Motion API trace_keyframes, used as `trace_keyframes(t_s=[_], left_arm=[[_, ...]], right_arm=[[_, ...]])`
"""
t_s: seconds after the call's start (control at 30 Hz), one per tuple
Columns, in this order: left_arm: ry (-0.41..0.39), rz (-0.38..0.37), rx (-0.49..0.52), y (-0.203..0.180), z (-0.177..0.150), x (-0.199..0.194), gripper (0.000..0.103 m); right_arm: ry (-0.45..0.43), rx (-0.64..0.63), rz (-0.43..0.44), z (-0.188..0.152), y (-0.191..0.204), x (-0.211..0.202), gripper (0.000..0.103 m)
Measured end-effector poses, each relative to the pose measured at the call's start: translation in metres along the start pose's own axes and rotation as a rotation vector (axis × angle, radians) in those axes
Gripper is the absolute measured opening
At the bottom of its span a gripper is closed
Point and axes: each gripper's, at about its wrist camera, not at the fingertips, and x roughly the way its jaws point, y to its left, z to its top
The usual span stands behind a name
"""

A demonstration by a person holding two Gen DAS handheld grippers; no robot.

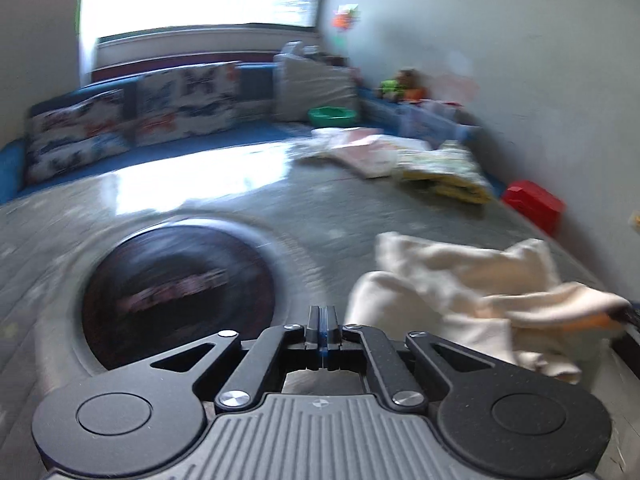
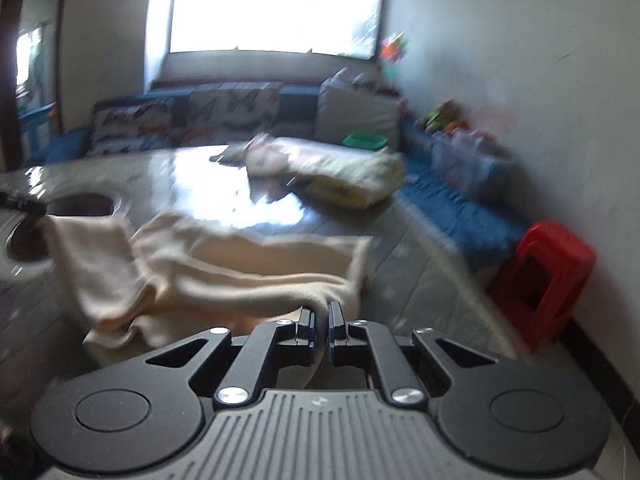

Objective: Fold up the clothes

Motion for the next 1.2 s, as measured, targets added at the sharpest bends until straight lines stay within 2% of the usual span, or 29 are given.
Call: trace_keyframes(t_s=[0.1, 0.17, 0.23, 0.27, 0.33, 0.4, 0.47, 0.53, 0.57, 0.63, 0.73, 0.77, 0.8, 0.83, 0.87, 0.97, 1.0, 1.03, 1.2], left_arm=[[0.009, 0.039, -0.047, 0.026, -0.009, -0.011, 0.0], [0.021, 0.043, -0.05, 0.034, -0.013, -0.014, 0.0], [0.037, 0.032, -0.048, 0.037, -0.016, -0.014, 0.002], [0.043, 0.018, -0.046, 0.035, -0.016, -0.012, 0.003], [0.057, -0.007, -0.032, 0.025, -0.016, -0.003, 0.014], [0.072, -0.027, -0.008, 0.012, -0.015, 0.009, 0.033], [0.101, -0.033, 0.003, 0.0, -0.013, 0.024, 0.046], [0.113, -0.049, 0.016, -0.009, -0.011, 0.039, 0.048], [0.118, -0.051, 0.023, -0.013, -0.01, 0.046, 0.048], [0.136, -0.041, 0.028, -0.017, -0.009, 0.061, 0.048], [0.162, -0.047, 0.045, -0.023, -0.008, 0.076, 0.042], [0.169, -0.051, 0.05, -0.024, -0.009, 0.079, 0.026], [0.176, -0.055, 0.056, -0.025, -0.01, 0.082, 0.018], [0.171, -0.053, 0.059, -0.026, -0.01, 0.082, 0.016], [0.165, -0.052, 0.063, -0.027, -0.01, 0.082, 0.01], [0.146, -0.039, 0.065, -0.028, -0.006, 0.079, 0.008], [0.14, -0.032, 0.06, -0.026, -0.004, 0.078, 0.008], [0.134, -0.024, 0.056, -0.024, -0.003, 0.077, 0.008], [0.077, 0.039, 0.043, -0.005, 0.005, 0.06, 0.007]], right_arm=[[0.05, -0.042, 0.054, -0.007, 0.008, -0.002, 0.006], [0.04, -0.044, 0.073, -0.007, 0.01, -0.007, 0.015], [0.024, -0.05, 0.076, -0.003, 0.009, -0.01, 0.032], [0.013, -0.049, 0.072, -0.001, 0.009, -0.011, 0.034], [-0.007, -0.05, 0.074, 0.005, 0.009, -0.013, 0.037], [-0.022, -0.052, 0.086, 0.008, 0.011, -0.015, 0.041], [-0.02, -0.078, 0.121, 0.01, 0.018, -0.015, 0.043], [-0.004, -0.114, 0.195, 0.008, 0.033, -0.012, 0.05], [0.008, -0.13, 0.235, 0.006, 0.041, -0.009, 0.05], [0.028, -0.172, 0.299, 0.001, 0.058, -0.002, 0.05], [0.03, -0.243, 0.311, -0.004, 0.084, 0.013, 0.048], [0.026, -0.259, 0.316, -0.004, 0.089, 0.019, 0.048], [0.028, -0.273, 0.319, -0.003, 0.094, 0.025, 0.047], [0.031, -0.287, 0.321, -0.002, 0.099, 0.031, 0.044], [0.034, -0.301, 0.324, -0.001, 0.103, 0.037, 0.043], [0.076, -0.336, 0.321, -0.001, 0.113, 0.055, 0.028], [0.08, -0.339, 0.322, -0.002, 0.114, 0.059, 0.014], [0.083, -0.337, 0.329, -0.003, 0.116, 0.061, 0.007], [0.071, -0.319, 0.4, 0.002, 0.126, 0.059, 0.005]])
